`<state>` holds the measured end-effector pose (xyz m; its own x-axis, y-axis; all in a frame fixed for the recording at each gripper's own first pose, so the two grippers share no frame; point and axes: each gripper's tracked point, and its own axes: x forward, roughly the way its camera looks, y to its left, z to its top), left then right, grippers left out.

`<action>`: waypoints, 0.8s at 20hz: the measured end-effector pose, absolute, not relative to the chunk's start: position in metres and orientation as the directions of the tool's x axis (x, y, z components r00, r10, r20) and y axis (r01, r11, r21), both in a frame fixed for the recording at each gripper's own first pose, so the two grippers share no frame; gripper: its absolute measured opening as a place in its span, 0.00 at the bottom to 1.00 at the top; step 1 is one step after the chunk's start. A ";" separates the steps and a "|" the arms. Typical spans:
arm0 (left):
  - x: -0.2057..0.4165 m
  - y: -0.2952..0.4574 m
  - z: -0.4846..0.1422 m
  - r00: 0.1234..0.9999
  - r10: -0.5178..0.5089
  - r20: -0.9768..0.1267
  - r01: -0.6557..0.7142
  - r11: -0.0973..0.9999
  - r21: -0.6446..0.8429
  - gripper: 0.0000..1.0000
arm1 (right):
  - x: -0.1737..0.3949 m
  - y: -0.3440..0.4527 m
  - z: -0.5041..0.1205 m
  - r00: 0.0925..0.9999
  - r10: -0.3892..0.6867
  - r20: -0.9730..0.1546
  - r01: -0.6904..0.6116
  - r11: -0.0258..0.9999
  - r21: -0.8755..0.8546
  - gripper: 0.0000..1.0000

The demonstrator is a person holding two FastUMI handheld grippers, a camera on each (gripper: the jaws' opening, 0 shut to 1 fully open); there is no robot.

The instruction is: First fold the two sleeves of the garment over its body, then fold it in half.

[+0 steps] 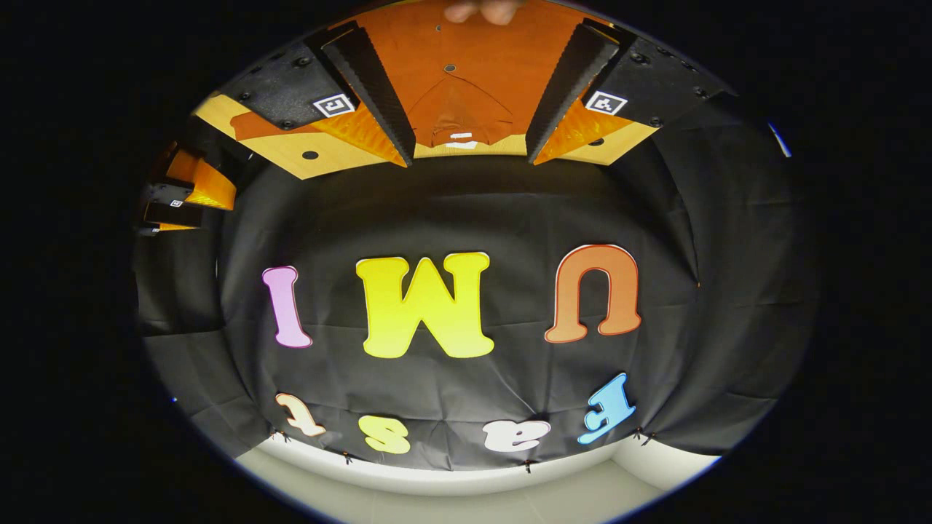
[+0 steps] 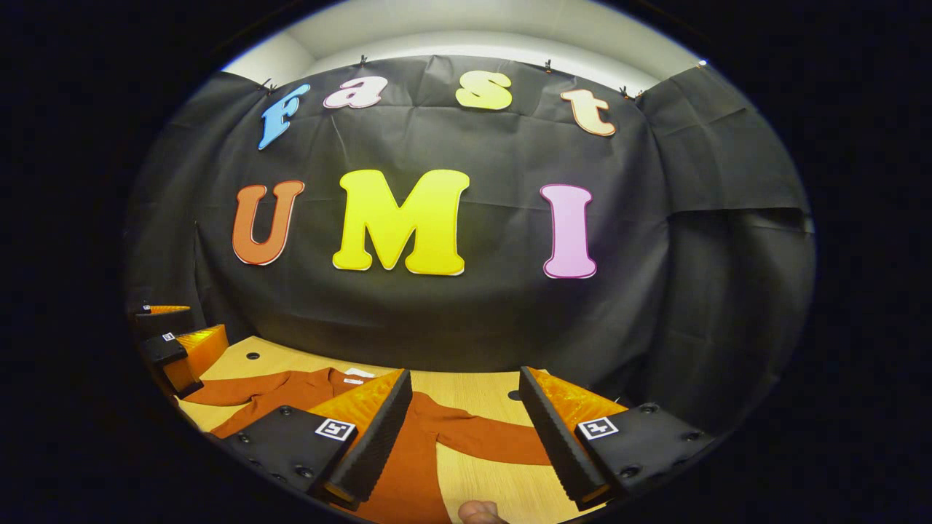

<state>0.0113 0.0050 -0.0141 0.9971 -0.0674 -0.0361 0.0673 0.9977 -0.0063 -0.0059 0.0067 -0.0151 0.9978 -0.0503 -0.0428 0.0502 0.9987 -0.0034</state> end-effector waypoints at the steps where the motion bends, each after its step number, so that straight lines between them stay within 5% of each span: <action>1: 0.013 0.004 -0.015 0.997 -0.067 -0.037 0.067 0.998 -0.006 0.99 | -0.003 0.005 -0.019 0.997 -0.048 -0.053 0.048 0.999 -0.007 0.94; 4: 0.015 0.001 -0.013 0.997 -0.066 -0.035 0.066 0.998 -0.009 0.99 | 0.011 -0.020 -0.041 0.992 -0.073 -0.107 0.074 0.997 0.007 0.95; 9: 0.008 -0.027 -0.018 0.982 -0.182 -0.056 0.175 0.978 -0.111 0.98 | 0.065 -0.117 -0.144 0.916 -0.196 -0.351 0.202 0.979 -0.019 0.95; 16: 0.003 -0.010 -0.052 0.982 -0.060 -0.181 0.051 0.997 -0.052 1.00 | 0.102 -0.223 -0.257 0.723 -0.337 -0.603 0.394 0.918 -0.040 0.96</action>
<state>0.0030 -0.0104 -0.0521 0.9817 -0.0596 -0.1806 0.0510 0.9973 -0.0522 0.1023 -0.2229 -0.2568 0.7231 -0.3369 -0.6031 0.3940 0.9182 -0.0405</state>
